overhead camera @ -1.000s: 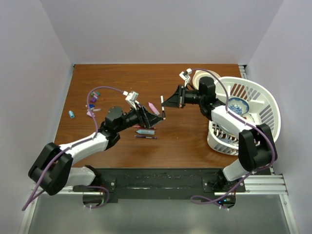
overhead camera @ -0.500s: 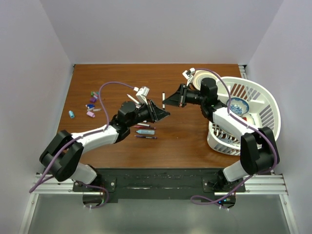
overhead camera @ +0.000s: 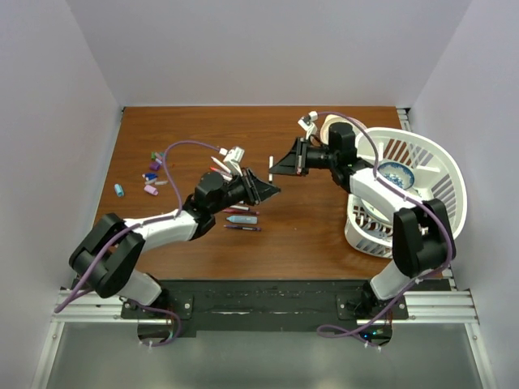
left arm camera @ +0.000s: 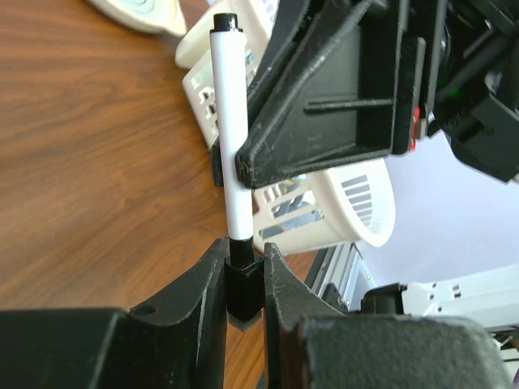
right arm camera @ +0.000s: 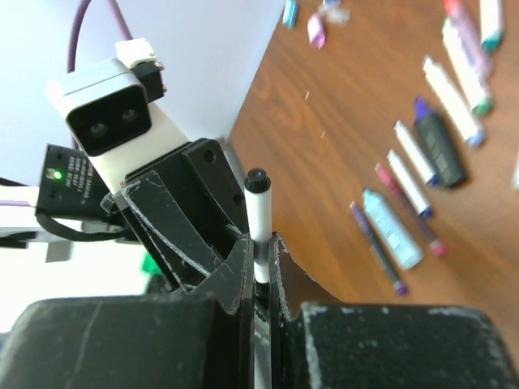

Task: Open the pen caps

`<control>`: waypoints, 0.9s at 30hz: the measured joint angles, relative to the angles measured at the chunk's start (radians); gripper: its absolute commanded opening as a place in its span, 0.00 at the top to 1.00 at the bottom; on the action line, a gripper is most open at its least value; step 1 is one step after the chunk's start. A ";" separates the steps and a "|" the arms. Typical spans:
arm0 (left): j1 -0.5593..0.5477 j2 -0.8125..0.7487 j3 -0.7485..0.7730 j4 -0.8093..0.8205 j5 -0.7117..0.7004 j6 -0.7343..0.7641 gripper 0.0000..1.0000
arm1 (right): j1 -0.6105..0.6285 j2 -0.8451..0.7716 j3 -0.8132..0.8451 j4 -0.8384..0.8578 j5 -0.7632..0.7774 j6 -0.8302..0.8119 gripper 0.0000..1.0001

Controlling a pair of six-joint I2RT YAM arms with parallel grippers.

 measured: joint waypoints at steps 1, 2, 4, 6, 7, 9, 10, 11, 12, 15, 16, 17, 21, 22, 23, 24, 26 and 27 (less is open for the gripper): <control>0.001 -0.007 -0.023 0.012 -0.005 -0.003 1.00 | 0.002 0.015 0.001 -0.004 -0.010 0.014 1.00; 0.001 -0.015 -0.045 0.020 -0.009 -0.006 1.00 | 0.006 0.031 0.001 -0.014 -0.022 0.029 1.00; 0.002 -0.027 -0.079 0.025 -0.014 -0.008 1.00 | 0.016 0.053 0.001 -0.024 -0.029 0.048 1.00; 0.001 -0.041 -0.105 0.013 0.026 -0.006 1.00 | 0.019 0.064 0.000 -0.007 0.027 0.061 1.00; -0.013 -0.051 -0.132 -0.002 0.059 -0.004 1.00 | -0.005 0.068 0.004 0.029 0.089 0.066 1.00; -0.040 -0.056 -0.171 -0.035 0.120 -0.002 1.00 | -0.053 0.068 0.006 0.077 0.167 0.079 1.00; -0.048 -0.055 -0.187 -0.059 0.150 -0.002 1.00 | -0.080 0.068 0.007 0.102 0.209 0.086 1.00; -0.050 -0.055 -0.196 -0.069 0.164 -0.002 1.00 | -0.097 0.068 0.007 0.115 0.234 0.092 1.00; -0.050 -0.055 -0.205 -0.077 0.182 -0.001 1.00 | -0.111 0.068 0.007 0.128 0.258 0.097 1.00; -0.045 -0.057 -0.214 -0.084 0.200 -0.001 1.00 | -0.113 0.068 0.014 0.136 0.295 0.094 1.00; -0.039 -0.062 -0.217 -0.090 0.201 0.000 1.00 | -0.110 0.068 0.019 0.132 0.297 0.086 1.00; -0.022 -0.076 -0.225 -0.105 0.201 0.002 1.00 | -0.104 0.068 0.028 0.121 0.296 0.062 1.00; 0.155 -0.206 -0.290 -0.176 0.172 0.001 1.00 | -0.087 0.068 0.061 0.058 0.281 -0.076 1.00; 0.214 -0.247 -0.303 -0.204 0.154 0.003 1.00 | -0.084 0.068 0.063 0.043 0.271 -0.106 1.00; 0.256 -0.278 -0.307 -0.230 0.136 0.006 1.00 | -0.081 0.069 0.063 0.019 0.259 -0.146 1.00; 0.304 -0.315 -0.308 -0.272 0.095 0.009 1.00 | -0.077 0.072 0.064 -0.006 0.248 -0.184 1.00; 0.365 -0.368 -0.304 -0.352 0.010 0.021 1.00 | -0.071 0.092 0.066 -0.049 0.224 -0.251 1.00; 0.381 -0.380 -0.301 -0.386 -0.026 0.023 1.00 | -0.069 0.102 0.066 -0.063 0.215 -0.271 1.00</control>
